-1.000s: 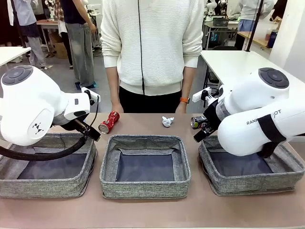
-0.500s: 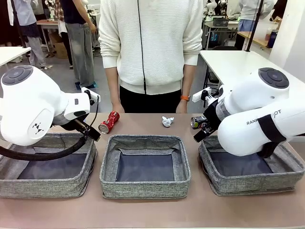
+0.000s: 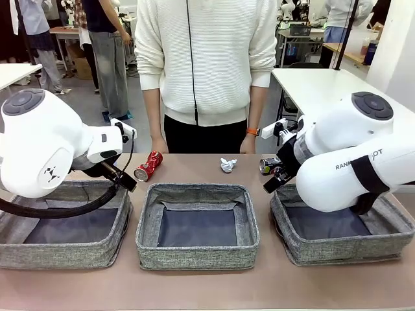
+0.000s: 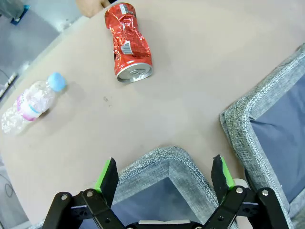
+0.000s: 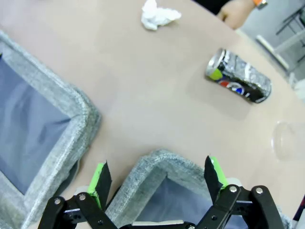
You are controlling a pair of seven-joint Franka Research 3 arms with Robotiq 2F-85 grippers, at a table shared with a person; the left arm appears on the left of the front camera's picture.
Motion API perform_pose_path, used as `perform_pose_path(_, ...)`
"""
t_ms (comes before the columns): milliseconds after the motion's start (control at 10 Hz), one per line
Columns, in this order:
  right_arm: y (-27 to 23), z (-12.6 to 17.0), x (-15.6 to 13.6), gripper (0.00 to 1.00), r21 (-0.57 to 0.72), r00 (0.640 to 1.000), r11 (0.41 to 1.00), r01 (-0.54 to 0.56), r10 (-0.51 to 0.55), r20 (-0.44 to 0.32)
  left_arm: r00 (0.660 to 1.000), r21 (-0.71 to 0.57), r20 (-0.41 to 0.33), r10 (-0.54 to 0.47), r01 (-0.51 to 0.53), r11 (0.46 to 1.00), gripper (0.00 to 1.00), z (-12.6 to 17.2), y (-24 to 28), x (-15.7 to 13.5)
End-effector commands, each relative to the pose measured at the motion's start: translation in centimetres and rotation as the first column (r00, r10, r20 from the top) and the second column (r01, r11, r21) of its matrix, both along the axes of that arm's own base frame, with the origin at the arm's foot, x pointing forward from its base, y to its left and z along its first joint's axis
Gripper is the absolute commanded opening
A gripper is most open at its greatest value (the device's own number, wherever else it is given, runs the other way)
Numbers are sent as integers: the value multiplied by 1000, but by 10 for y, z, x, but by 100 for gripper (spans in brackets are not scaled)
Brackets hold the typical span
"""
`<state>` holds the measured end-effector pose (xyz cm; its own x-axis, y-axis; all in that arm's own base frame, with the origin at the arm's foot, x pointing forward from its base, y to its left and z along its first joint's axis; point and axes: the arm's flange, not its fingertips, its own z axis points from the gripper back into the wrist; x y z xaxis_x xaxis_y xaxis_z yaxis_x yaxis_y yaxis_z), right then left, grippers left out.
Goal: Sort the waste into the appropriate baskets.
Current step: Pick up the waste item pointed out by the person.
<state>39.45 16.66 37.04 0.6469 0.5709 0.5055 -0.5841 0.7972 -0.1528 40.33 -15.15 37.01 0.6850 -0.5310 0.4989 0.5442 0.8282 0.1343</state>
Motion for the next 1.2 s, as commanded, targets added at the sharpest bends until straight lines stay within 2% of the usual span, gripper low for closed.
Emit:
perform_pose_path(0, 7, 47, -10, 100, -4, 987, 988, 152, -152, -45, 998, 81, 62, -4, -1, 997, 100, 43, -1, -18)
perform_pose_path(100, 4, 104, -43, 100, 30, 998, 997, 69, -69, 4, 997, 111, 75, 11, -19, 994, 100, 99, 2, -54)
perform_pose_path(200, -7, 149, -79, 100, 32, 998, 998, 48, -49, 35, 989, 137, 148, -4, -17, 990, 100, 144, 3, -99)
perform_pose_path(300, -20, 171, -106, 100, 58, 989, 994, 90, -96, 109, 967, 165, 238, 91, -133, 977, 100, 161, 3, -128)
perform_pose_path(400, -2, 89, -32, 100, 24, 998, 998, 63, -63, 16, 995, 102, 99, -17, 6, 995, 100, 93, 2, -29)
perform_pose_path(500, -7, 141, -62, 100, 42, 995, 997, 68, -71, 65, 985, 135, 170, 14, -37, 990, 100, 145, -1, -62)
perform_pose_path(600, -9, 136, -59, 100, 110, 994, 990, 84, -91, 59, 993, 45, 89, -81, 77, 996, 100, 141, -7, -52)
perform_pose_path(700, -28, 140, -71, 100, 211, 996, 974, 79, -87, 28, 992, -104, 58, -115, 121, 987, 100, 153, 11, -52)
perform_pose_path(800, -57, 151, -90, 100, 351, 997, 933, 80, -82, -11, 994, -240, -8, -108, 102, 965, 100, 166, 44, -55)
perform_pose_path(900, -94, 162, -116, 100, 515, 995, 852, 90, -51, -90, 993, -427, -68, -98, 59, 902, 100, 178, 100, -68)
perform_pose_path(1000, -143, 170, -134, 100, 675, 984, 725, 139, -25, -176, 990, -608, -78, -119, 47, 793, 100, 185, 155, -79)
perform_pose_path(1100, -216, 172, -137, 100, 806, 951, 524, 275, -27, -307, 998, -776, -6, -64, 36, 630, 100, 183, 207, -91)
